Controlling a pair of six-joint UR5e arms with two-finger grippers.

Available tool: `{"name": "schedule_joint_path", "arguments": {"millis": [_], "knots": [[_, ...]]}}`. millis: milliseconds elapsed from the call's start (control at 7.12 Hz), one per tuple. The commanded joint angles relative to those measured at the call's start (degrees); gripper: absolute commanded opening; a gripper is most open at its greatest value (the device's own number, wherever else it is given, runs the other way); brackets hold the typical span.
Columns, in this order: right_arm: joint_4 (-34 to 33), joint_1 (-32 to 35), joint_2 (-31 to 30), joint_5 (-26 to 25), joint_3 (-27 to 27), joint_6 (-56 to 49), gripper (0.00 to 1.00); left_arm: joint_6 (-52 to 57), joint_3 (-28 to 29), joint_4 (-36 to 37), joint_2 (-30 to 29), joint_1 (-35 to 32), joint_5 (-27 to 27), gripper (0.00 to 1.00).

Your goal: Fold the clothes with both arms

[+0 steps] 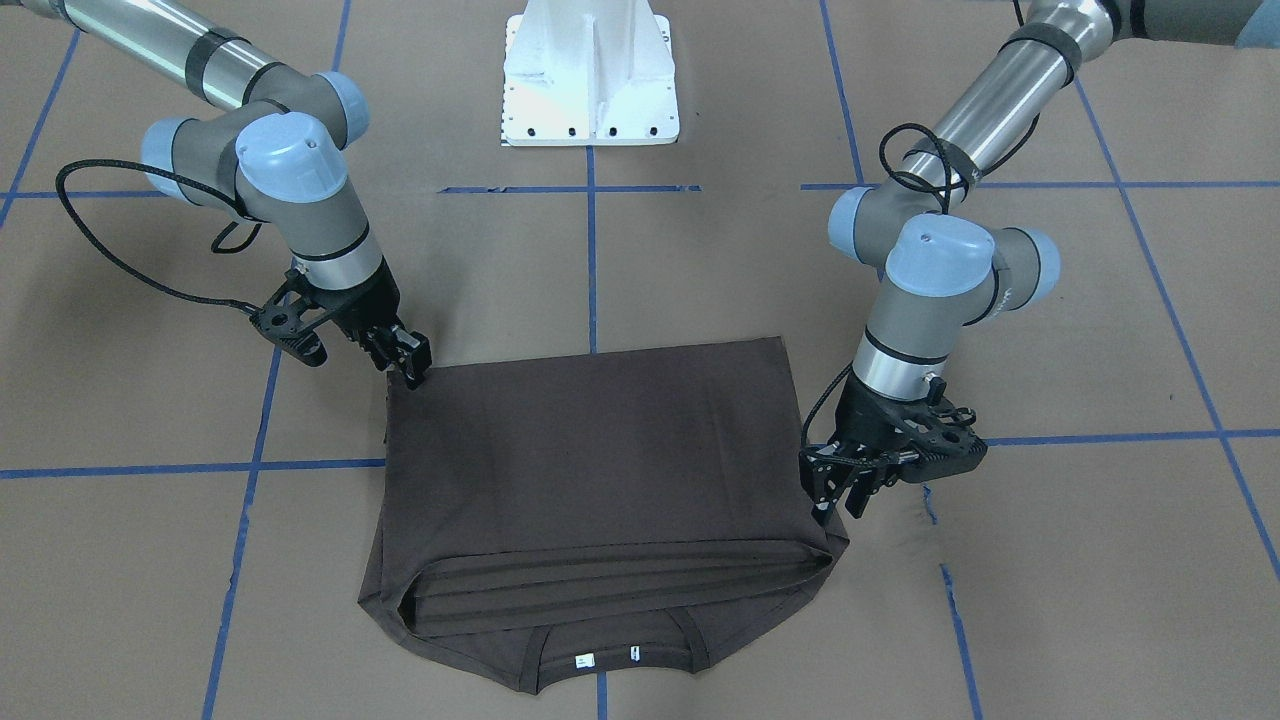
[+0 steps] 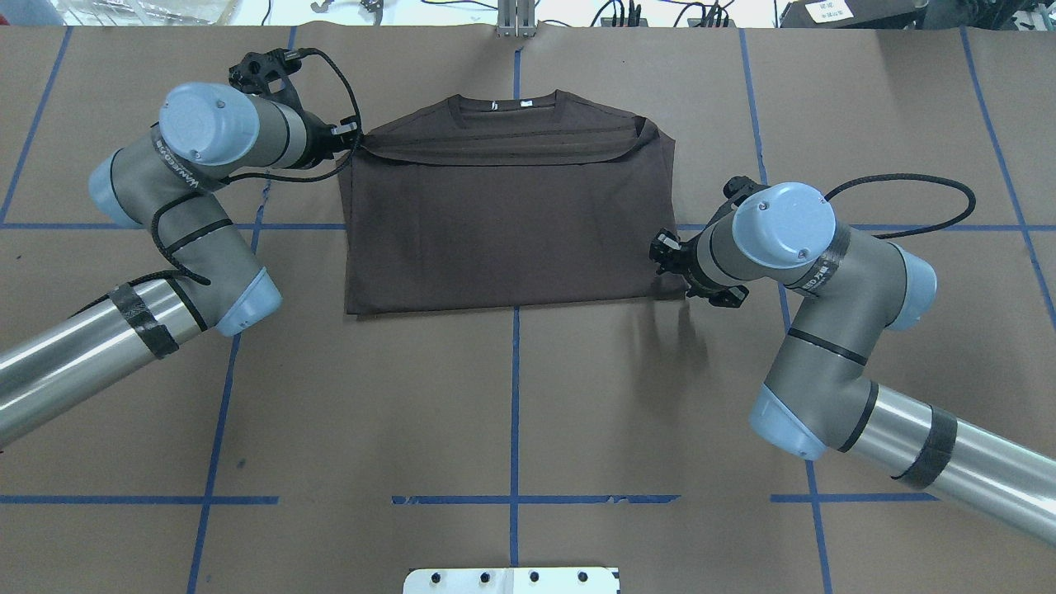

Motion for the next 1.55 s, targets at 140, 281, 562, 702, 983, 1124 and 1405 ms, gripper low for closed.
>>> {"name": "schedule_joint_path", "arguments": {"millis": [140,281,562,702,983,1124,1405], "knots": [[0.00,-0.09,0.16,-0.84,-1.04,0.24,0.57,-0.24,-0.05,0.00,0.03,0.04,0.04,0.50],[0.00,-0.18,0.16,-0.84,-1.04,0.42,0.52,-0.33,-0.05,0.00,0.03,0.04,0.04,0.50],[0.00,-0.35,0.07,-0.75,-0.95,0.59,0.04,-0.33,-0.05,0.00,0.03,0.04,0.04,0.50],[0.00,-0.44,-0.45,-0.75,-0.51,0.60,0.00,-0.33,-0.05,0.00,0.11,0.04,0.04,0.50],[0.00,-2.27,-1.33,-0.14,3.67,4.18,0.00,-0.42,0.04,0.00,0.11,0.13,0.04,0.50],[-0.69,-6.99,-7.43,-0.05,13.54,6.81,0.00,-0.50,-0.05,0.00,0.03,0.13,0.04,0.50],[-0.96,-17.70,-22.27,3.70,32.63,7.80,0.00,-0.59,-0.31,-0.44,-0.06,0.30,-0.14,0.50]]}}
